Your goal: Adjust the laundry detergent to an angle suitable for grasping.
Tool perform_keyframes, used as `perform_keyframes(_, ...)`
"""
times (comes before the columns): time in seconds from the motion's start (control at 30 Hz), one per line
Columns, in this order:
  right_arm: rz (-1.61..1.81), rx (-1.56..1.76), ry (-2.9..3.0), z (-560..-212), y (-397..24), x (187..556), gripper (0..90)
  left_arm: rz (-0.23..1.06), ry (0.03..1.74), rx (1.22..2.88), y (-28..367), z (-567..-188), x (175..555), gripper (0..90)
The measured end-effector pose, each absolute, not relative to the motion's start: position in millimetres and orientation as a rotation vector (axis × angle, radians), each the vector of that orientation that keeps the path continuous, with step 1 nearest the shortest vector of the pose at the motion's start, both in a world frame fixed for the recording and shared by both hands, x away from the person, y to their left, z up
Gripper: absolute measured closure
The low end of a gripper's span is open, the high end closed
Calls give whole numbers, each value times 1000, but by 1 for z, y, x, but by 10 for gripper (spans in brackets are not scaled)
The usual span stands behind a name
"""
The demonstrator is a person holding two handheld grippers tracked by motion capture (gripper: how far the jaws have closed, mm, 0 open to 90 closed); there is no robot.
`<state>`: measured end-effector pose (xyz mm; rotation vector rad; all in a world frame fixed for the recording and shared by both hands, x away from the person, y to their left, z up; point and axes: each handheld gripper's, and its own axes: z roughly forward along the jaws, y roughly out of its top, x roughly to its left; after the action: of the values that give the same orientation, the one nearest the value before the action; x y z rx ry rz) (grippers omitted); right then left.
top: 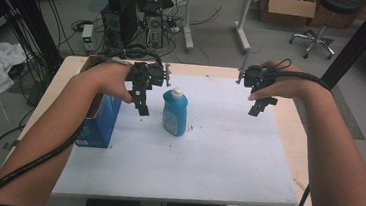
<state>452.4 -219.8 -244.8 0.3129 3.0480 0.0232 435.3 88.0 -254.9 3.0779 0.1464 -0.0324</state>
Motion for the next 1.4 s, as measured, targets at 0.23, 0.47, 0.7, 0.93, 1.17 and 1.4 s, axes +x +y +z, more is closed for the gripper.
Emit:
perform_keyframes(0.23, 38, 322, 3046, -243, -224, 452, 160, -31, 144, 3072, 86, -253, 437, 1)
perform_keyframes(0.47, 64, 334, 3029, -242, -227, 449, 159, -25, 140, 3080, 87, -252, 434, 1)
perform_keyframes(0.7, 174, 387, 3022, -247, -233, 442, 159, -2, 115, 3104, 87, -249, 429, 1)
perform_keyframes(0.93, 232, 428, 2998, -255, -239, 434, 170, -5, 120, 3095, 90, -249, 426, 1)
perform_keyframes(1.17, 319, 446, 2993, -266, -241, 424, 170, -9, 106, 3097, 87, -249, 423, 1)
perform_keyframes(1.4, 517, 445, 2972, -279, -243, 410, 166, -2, 97, 3085, 89, -250, 420, 1)
